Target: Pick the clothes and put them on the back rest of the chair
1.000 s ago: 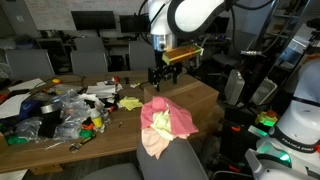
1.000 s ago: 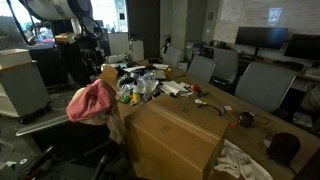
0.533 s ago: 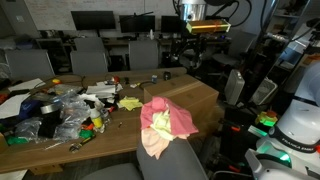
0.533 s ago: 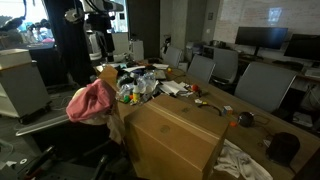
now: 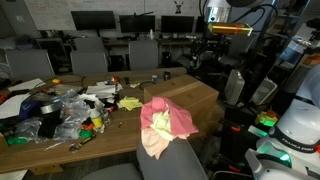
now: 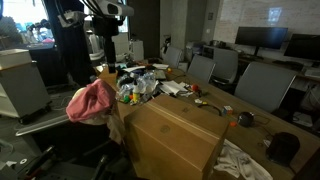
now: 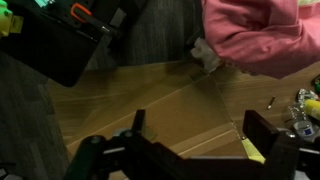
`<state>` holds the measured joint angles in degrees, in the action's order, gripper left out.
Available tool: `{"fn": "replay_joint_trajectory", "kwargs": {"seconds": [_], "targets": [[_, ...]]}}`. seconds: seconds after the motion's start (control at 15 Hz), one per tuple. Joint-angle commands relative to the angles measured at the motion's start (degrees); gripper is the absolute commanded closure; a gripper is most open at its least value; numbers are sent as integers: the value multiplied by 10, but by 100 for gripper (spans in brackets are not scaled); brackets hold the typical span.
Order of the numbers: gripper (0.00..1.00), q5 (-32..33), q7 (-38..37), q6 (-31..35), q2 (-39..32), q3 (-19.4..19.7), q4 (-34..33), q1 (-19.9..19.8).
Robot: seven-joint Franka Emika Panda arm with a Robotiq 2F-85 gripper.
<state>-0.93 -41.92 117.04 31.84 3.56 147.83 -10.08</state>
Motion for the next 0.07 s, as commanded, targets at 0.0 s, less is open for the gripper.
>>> {"fn": "replay_joint_trajectory", "kwargs": {"seconds": [0.0], "targets": [[0,-47,61,32,64,31,60,-16]]}}
